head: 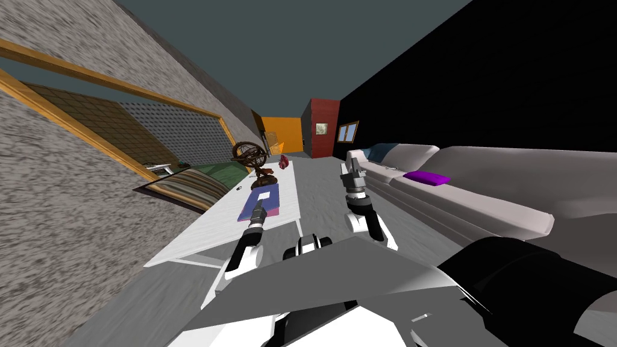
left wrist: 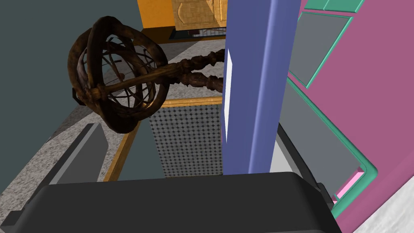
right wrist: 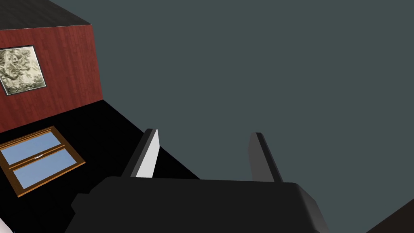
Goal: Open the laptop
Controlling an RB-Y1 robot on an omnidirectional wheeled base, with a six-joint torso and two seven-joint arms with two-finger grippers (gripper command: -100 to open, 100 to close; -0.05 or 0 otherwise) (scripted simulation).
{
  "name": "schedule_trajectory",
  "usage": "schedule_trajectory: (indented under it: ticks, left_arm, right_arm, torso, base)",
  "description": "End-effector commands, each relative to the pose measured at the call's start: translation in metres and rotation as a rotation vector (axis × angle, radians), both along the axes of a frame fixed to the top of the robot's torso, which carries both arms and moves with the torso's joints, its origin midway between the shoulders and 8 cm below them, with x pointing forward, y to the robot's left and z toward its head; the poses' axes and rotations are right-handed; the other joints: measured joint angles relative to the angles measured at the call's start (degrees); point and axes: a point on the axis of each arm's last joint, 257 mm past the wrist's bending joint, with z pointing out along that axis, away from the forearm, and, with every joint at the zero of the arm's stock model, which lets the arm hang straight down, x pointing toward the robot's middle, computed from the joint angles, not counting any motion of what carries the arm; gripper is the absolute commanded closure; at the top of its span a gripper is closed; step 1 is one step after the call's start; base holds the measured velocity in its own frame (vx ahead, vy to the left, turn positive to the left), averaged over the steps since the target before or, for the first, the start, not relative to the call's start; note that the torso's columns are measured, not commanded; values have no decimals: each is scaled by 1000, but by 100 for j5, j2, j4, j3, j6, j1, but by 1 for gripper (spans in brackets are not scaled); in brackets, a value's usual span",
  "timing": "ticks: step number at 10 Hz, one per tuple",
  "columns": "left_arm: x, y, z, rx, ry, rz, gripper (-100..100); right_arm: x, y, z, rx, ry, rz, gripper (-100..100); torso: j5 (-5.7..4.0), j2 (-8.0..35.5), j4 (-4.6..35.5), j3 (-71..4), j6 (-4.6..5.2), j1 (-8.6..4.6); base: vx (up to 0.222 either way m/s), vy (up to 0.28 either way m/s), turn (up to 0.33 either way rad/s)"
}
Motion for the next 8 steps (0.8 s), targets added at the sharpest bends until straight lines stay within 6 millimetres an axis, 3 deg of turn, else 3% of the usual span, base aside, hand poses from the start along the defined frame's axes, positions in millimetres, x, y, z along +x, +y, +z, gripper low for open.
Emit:
schedule_trajectory:
  ticks: [1, 2, 3, 8]
  left_arm:
    - [-1, 1, 17, -1, -3, -4, -100]
    - [-3, 2, 11, 0, 0, -2, -100]
    - [-3, 2, 11, -1, 2, -2, 0]
    - [-4, 2, 8, -1, 10, -2, 0]
  right_arm:
    - [0, 0, 0, 0, 0, 0, 0]
    - [0, 0, 0, 0, 0, 0, 0]
    - [0, 0, 0, 0, 0, 0, 0]
    - [0, 0, 0, 0, 0, 0, 0]
  torso:
    - [0, 3, 1, 1, -1, 1]
    - [1, 3, 0, 2, -1, 2]
    - [3, -1, -2, 0, 0, 6]
    - [4, -4, -5, -2, -1, 6]
  base:
    - [4, -10, 6]
    - [0, 0, 0]
    - [0, 0, 0]
    - [0, 0, 0]
